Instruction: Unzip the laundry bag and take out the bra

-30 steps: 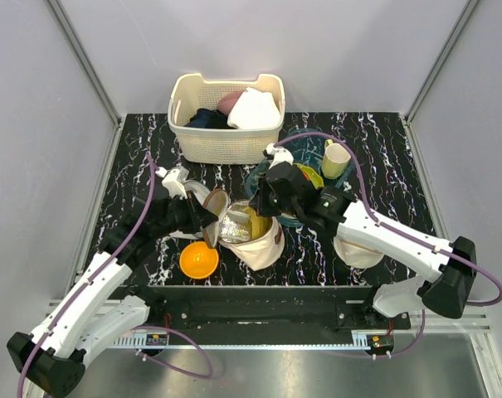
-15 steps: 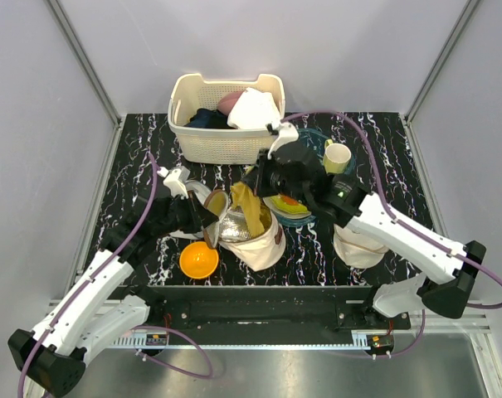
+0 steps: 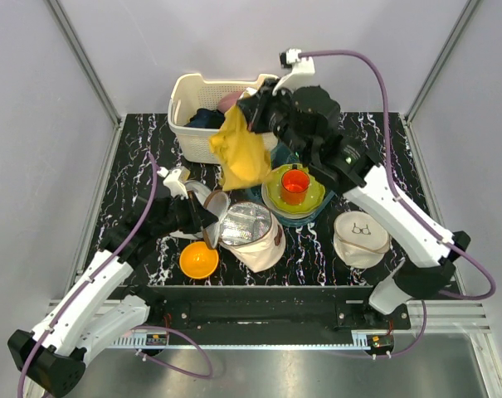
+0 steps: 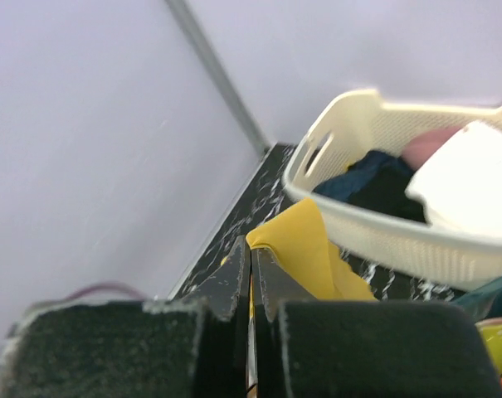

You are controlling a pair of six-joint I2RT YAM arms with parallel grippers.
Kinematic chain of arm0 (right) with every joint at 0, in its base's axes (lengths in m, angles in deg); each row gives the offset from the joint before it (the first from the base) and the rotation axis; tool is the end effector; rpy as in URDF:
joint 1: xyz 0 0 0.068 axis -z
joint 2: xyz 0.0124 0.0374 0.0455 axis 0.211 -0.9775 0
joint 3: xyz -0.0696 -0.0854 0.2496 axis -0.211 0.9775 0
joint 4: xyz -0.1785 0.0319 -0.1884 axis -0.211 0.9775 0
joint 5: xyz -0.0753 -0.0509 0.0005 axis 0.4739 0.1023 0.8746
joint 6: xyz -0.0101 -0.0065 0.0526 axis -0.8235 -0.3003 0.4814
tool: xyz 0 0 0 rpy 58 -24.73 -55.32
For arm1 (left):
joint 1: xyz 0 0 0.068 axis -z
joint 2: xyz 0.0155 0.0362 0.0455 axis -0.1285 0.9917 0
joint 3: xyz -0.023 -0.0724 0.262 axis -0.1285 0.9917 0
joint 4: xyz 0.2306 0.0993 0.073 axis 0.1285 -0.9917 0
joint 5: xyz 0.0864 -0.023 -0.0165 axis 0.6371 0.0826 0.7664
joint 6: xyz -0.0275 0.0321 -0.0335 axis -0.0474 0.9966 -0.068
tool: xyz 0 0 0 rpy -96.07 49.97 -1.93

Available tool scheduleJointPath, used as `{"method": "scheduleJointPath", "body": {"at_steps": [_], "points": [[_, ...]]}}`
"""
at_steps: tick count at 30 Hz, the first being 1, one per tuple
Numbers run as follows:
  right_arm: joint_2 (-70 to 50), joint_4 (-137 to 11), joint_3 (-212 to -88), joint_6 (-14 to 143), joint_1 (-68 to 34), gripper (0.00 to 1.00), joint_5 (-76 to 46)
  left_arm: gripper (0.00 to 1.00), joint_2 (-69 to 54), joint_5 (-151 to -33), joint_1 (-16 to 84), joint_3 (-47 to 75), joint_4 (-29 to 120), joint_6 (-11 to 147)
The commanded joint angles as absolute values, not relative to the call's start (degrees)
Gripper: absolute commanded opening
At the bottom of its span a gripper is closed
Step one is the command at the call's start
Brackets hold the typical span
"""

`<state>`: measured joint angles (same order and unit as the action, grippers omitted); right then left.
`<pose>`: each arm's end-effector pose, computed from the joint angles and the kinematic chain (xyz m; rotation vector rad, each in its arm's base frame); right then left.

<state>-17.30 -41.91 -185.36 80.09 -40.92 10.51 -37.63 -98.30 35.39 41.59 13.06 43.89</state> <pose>0.2024 0.2521 0.5287 -0.1827 1.6009 0.7987 0.1491 -0.0893 0.3019 0.0076 2.2324 -0.9058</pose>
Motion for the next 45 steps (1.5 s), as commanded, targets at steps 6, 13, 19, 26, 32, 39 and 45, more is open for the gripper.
{"method": "scheduleJointPath", "body": {"at_steps": [6,13,19,26,32,39,45], "points": [[-32.11,-44.66,-205.39,70.27,-31.6,0.0,19.05,0.0,-38.63,-99.48,35.16,38.53,14.83,44.97],[-47.22,-46.24,-221.76,67.02,-27.11,0.0,16.68,0.0,-38.36,-100.97,35.25,38.97,14.83,44.53],[-60.31,-52.75,-228.18,67.71,-26.58,0.0,10.9,0.0,-39.85,-100.54,35.16,40.2,14.3,43.83],[-67.9,-49.16,-232.68,72.72,-25.35,0.86,5.25,0.0,-40.91,-100.18,35.16,40.64,13.95,43.12],[-57.45,-44.41,-220.91,73.69,-24.38,1.0,8.06,0.0,-39.6,-101.06,35.16,39.41,15.0,43.65],[-35.52,-36.22,-199.04,74.92,-24.03,1.0,16.92,0.0,-34.68,-99.66,35.16,27.47,15.88,45.75],[-9.77,-48.78,-167.05,77.91,-23.94,1.0,22.65,0.0,-31.78,-97.81,35.16,13.85,15.09,47.86]]}}
